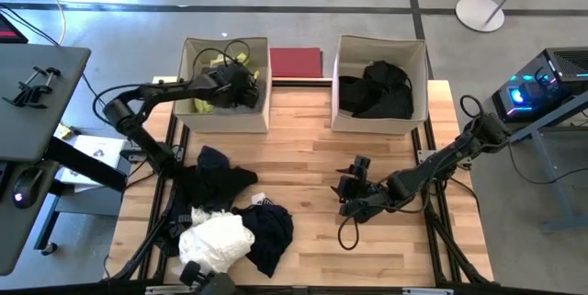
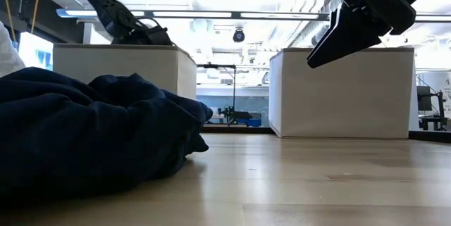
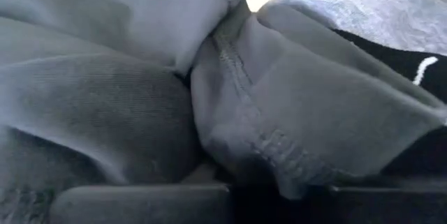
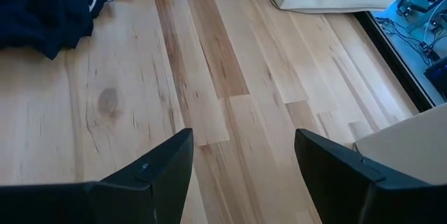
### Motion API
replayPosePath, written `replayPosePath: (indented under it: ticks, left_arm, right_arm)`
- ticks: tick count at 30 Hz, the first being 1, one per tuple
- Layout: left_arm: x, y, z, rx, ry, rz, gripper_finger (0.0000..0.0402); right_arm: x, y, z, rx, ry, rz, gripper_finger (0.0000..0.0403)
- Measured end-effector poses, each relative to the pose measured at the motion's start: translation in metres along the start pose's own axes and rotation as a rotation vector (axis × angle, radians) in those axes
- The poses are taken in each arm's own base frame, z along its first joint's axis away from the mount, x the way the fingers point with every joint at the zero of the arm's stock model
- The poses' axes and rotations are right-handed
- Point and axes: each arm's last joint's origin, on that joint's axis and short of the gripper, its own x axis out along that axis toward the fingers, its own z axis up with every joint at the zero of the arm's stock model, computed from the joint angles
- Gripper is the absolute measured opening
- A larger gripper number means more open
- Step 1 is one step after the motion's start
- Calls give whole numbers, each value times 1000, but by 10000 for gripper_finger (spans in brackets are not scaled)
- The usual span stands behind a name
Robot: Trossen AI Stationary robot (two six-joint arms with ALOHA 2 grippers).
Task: Sort clothes
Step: Put the grey boxers into the left brown laundry organizer
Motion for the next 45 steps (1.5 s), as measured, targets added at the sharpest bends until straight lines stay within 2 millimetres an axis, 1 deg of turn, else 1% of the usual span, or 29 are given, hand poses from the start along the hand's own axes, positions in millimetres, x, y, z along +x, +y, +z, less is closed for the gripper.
replayPosePath:
  ticks: [2,4,7,9,11,13,16,19,22,25,28,30,32,34,37,40,43,45]
  left_arm:
    - [-17,-1,9,17,-28,-19,3]
    - [-43,-1,20,19,-72,-46,2]
    - [-93,-1,38,17,-199,-100,2]
    - [-125,-4,41,45,-273,-139,2]
    - [-158,-10,39,88,-374,-199,1]
    - [-192,-20,31,141,-475,-279,1]
    - [-229,-46,6,264,-557,-397,1]
    - [-256,-77,-28,384,-599,-449,1]
    - [-275,-103,-61,434,-637,-435,0]
    - [-285,-123,-92,441,-654,-418,0]
    - [-285,-131,-115,432,-681,-302,0]
    - [-280,-129,-122,420,-705,-183,0]
    - [-273,-122,-120,392,-720,-76,0]
    - [-265,-111,-111,367,-719,29,0]
    - [-252,-87,-86,315,-698,196,0]
    - [-239,-56,-55,272,-648,377,0]
    - [-228,-20,-24,190,-584,544,0]
    - [-222,3,-6,126,-542,625,0]
  right_arm:
    - [0,0,0,1,0,0,238]
    - [0,0,0,1,0,0,238]
    - [0,0,0,7,0,1,238]
    - [0,0,0,9,-1,1,238]
    - [0,0,1,13,-4,3,238]
    - [0,0,1,13,-5,3,238]
    - [0,0,1,14,-6,4,238]
    - [0,1,3,2,-27,12,238]
    - [2,3,12,-17,-84,38,238]
    - [7,5,24,-24,-150,132,238]
    - [15,9,33,-50,-209,249,238]
    - [21,11,35,-82,-228,298,238]
    - [26,13,34,-100,-225,316,238]
    - [31,14,33,-100,-213,309,238]
    - [38,13,30,-105,-191,295,238]
    - [40,12,30,-103,-186,292,238]
    - [41,11,31,-103,-185,292,238]
    - [41,10,31,-102,-185,291,238]
